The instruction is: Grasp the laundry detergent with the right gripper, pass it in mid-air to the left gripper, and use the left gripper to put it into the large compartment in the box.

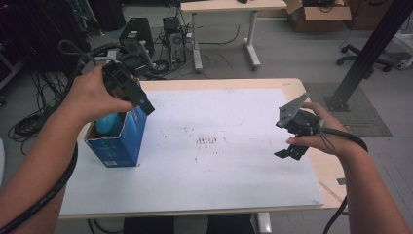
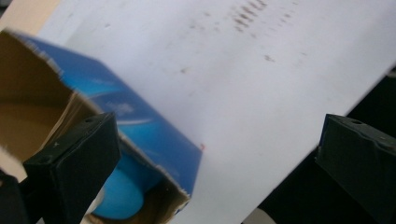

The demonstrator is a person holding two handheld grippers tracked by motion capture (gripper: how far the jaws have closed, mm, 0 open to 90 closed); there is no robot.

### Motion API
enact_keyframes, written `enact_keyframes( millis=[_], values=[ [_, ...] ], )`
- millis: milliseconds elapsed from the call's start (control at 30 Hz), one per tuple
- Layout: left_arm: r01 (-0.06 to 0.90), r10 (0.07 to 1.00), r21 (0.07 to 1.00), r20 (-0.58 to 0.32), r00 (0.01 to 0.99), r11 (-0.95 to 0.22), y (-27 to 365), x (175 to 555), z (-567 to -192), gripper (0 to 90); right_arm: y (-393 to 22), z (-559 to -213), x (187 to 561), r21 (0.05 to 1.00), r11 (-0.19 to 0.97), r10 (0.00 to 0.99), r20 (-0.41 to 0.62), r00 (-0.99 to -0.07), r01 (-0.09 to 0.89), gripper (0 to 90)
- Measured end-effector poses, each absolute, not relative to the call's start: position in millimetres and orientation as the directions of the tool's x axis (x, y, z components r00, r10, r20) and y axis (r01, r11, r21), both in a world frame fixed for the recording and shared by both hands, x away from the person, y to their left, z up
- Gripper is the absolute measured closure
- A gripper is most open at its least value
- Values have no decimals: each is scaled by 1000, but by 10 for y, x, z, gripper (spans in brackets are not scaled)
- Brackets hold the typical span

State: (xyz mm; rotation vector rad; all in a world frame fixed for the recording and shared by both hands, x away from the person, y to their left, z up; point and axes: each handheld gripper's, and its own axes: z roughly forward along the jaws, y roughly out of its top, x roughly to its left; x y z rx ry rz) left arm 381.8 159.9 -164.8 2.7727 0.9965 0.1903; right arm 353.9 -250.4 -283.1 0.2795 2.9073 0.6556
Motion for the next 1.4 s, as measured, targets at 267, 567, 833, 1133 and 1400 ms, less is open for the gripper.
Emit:
enact_keyframes(
  millis=[267,567,833,1133,1400],
  values=[
    [469,494,237,59,867,-851,1343,3726,-1628,2,-2479,-2797,3545,421,894,211,-98,-972,152,32],
    [296,310,217,36,950,-930,1178,3643,-1788,2,-2424,-2775,3559,405,903,200,-95,-975,146,32],
    [209,212,159,4,977,-965,1085,3601,-1945,2,-2392,-2781,3570,380,914,188,-86,-978,142,32],
    [186,187,94,3,982,-978,977,3590,-2106,2,-2386,-2766,3593,364,920,188,-86,-978,144,33],
    [175,176,87,4,984,-981,896,3589,-2150,2,-2418,-2770,3604,355,921,198,-79,-977,158,32]
  ],
)
